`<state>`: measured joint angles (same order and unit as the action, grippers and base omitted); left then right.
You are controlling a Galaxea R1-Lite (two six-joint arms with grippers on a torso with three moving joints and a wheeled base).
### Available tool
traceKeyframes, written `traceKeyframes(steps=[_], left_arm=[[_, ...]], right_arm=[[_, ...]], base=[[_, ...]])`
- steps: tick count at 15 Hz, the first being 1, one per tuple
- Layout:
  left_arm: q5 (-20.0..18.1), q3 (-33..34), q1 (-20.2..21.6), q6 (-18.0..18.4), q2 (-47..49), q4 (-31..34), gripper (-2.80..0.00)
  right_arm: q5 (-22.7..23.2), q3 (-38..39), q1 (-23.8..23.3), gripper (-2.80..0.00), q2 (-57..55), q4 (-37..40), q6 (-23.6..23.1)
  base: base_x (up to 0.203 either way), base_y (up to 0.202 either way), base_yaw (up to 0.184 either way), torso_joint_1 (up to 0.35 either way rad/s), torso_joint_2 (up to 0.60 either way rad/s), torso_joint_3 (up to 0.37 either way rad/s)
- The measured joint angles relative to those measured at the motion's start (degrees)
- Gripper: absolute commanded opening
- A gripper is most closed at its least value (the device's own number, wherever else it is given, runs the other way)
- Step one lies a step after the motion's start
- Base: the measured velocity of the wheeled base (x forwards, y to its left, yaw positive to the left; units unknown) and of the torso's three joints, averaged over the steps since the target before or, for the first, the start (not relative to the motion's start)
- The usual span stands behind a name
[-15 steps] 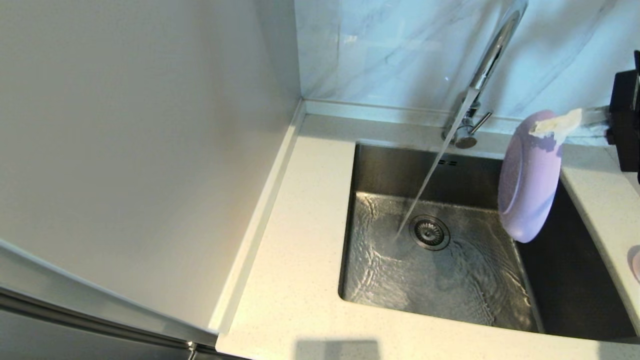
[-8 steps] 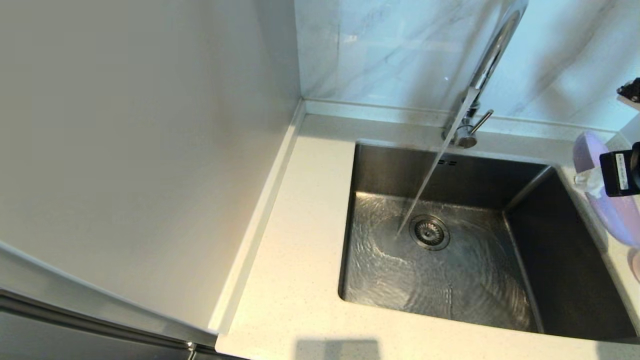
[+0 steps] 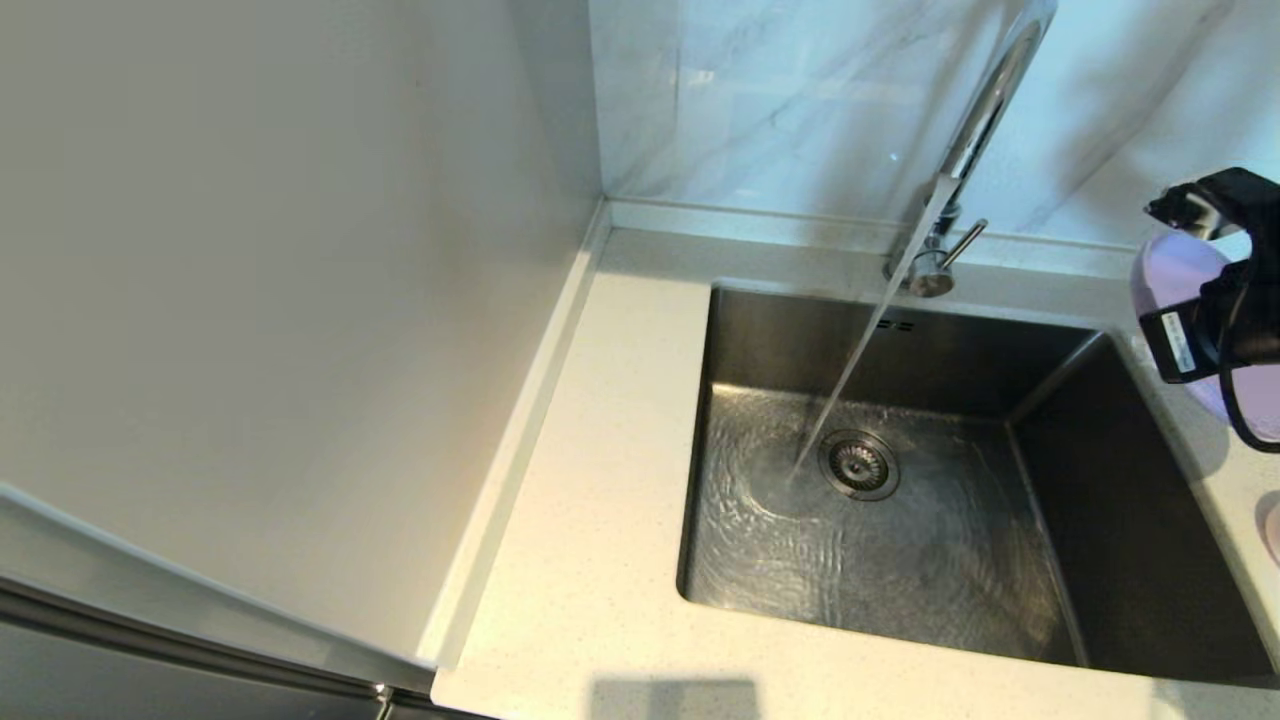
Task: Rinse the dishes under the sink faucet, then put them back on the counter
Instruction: Place the plate on the table
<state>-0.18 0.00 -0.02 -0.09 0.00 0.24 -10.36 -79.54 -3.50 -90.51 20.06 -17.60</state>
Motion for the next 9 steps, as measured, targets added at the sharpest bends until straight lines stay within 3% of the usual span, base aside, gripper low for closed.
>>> traceKeyframes(steps=[2, 9], left_arm=[[0.02, 0.0, 0.0, 0.02, 0.0, 0.02, -2.8], [0.02, 0.0, 0.02, 0.04, 0.0, 0.02, -2.8]], right_arm=[[-4.9, -1.13, -0.02, -2.8, -3.65, -2.05, -0.17], [-15.81, -9.13, -1.35, -2.8, -16.32, -4.57, 0.05]], base=[[0.0, 0.0, 0.0, 0.0, 0.0, 0.0], [0.0, 0.0, 0.0, 0.0, 0.0, 0.0]])
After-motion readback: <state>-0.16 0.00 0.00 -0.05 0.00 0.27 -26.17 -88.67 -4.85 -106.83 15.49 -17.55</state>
